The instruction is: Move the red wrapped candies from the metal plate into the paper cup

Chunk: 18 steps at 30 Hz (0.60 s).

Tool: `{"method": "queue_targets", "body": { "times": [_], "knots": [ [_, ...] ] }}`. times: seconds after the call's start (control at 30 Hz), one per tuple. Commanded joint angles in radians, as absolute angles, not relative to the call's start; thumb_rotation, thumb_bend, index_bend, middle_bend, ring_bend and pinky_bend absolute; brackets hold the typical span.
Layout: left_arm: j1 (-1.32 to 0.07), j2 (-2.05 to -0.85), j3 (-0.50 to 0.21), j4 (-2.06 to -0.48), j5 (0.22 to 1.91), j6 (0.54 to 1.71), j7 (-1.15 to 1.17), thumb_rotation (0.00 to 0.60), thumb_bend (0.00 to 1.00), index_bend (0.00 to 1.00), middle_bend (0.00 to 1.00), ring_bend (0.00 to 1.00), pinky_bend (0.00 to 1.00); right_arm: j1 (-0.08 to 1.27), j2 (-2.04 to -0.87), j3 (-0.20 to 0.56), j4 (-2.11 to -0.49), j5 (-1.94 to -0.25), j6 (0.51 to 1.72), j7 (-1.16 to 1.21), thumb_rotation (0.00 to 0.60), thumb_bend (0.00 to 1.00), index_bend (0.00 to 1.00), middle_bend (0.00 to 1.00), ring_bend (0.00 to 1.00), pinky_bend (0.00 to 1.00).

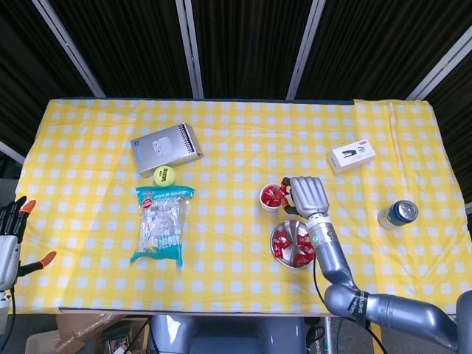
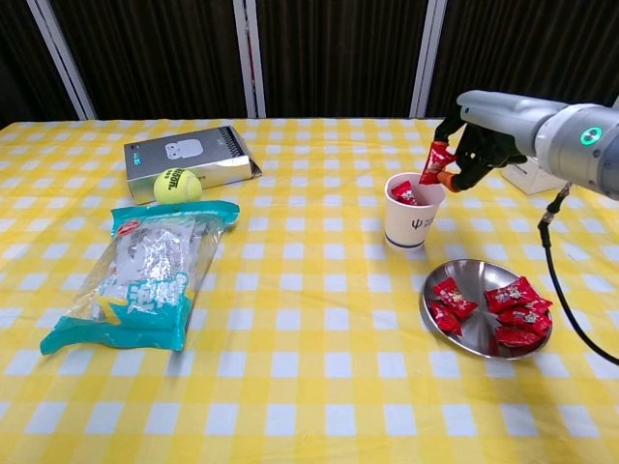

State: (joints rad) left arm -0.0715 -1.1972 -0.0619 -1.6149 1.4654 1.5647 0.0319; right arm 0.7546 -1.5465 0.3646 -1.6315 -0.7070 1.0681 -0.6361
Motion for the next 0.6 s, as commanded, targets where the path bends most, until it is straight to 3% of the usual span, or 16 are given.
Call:
{"method": "queue_targets", "body": {
  "times": [0.03, 0.2, 0.33, 0.6],
  "knots": [
    [-0.071, -1.195, -0.064, -1.618, 1.461, 1.562, 0.033, 0.600, 0.08, 0.00, 0.00, 0.00, 0.00, 0.774, -1.560, 0.362, -1.607, -0.697, 1.064, -0.640, 0.600, 0.62, 0.57, 0.85, 0.87, 0.91],
    [-0.069, -1.193, -0.068, -1.625, 1.455, 1.560, 0.039, 0.600, 0.08, 0.00, 0.00, 0.00, 0.00, 0.789, -1.573, 0.354, -1.581, -0.683, 1.064, -0.641, 0.600, 0.51, 0.47, 0.85, 0.87, 0.91],
    [-0.066, -1.194, -0.068, -1.627, 1.454, 1.562, 0.044, 0.600, 0.08, 0.00, 0.00, 0.00, 0.00, 0.791, -1.573, 0.341, -1.586, -0.692, 1.082, -0.640, 0.600, 0.42, 0.45, 0.85, 0.87, 0.91],
    [-0.061, -1.190, -0.069, -1.630, 1.450, 1.559, 0.035, 0.600, 0.08, 0.00, 0.00, 0.00, 0.00, 0.771, -1.537, 0.314, -1.671, -0.742, 1.150, -0.643, 0.600, 0.42, 0.42, 0.85, 0.84, 0.90]
  ]
}}
